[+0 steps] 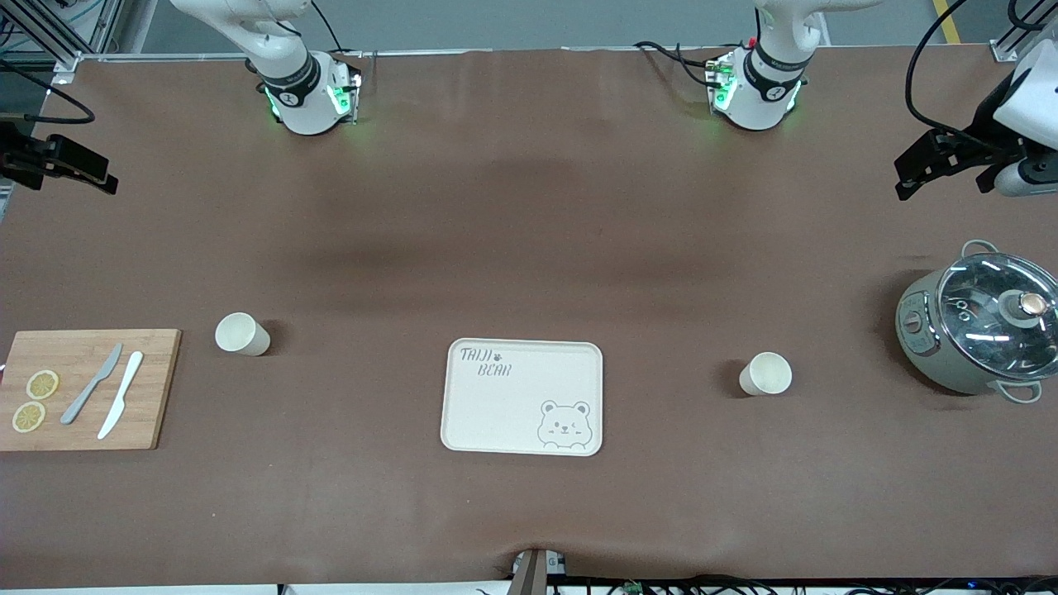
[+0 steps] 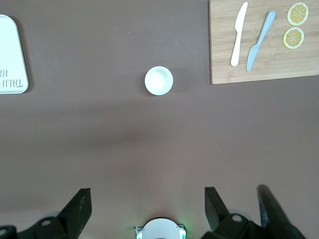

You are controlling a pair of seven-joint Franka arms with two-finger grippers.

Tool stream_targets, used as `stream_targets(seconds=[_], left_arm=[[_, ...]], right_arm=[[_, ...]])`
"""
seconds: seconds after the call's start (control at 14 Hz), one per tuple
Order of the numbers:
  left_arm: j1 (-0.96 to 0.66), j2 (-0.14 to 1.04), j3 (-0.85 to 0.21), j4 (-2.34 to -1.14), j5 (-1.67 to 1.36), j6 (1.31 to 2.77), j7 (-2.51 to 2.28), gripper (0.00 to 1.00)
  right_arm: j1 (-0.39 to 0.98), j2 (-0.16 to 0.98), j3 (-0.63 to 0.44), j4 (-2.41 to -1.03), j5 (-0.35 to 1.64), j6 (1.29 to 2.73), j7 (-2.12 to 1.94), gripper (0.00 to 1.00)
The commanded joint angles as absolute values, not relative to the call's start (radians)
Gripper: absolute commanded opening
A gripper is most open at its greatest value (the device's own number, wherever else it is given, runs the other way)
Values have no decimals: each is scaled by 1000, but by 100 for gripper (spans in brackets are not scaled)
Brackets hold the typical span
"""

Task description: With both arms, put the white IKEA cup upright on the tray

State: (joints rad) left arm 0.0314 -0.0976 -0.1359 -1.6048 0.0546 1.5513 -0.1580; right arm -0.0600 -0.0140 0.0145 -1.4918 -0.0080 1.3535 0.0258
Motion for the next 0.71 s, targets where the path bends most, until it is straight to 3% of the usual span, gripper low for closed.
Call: stream_targets(seconds=[0.0, 0.29, 0.64], left_arm=[[49, -98, -138, -1589, 63, 1537, -150, 100], [55, -98, -138, -1586, 63, 1532, -150, 100], [52, -11, -140, -1609, 61, 1540, -172, 100]], right_arm=[[-64, -15, 20, -1493, -28, 1356, 34, 100], [-64, -15, 20, -1493, -28, 1356, 34, 100], [-63, -15, 20, -1493, -29, 1356, 34, 100]])
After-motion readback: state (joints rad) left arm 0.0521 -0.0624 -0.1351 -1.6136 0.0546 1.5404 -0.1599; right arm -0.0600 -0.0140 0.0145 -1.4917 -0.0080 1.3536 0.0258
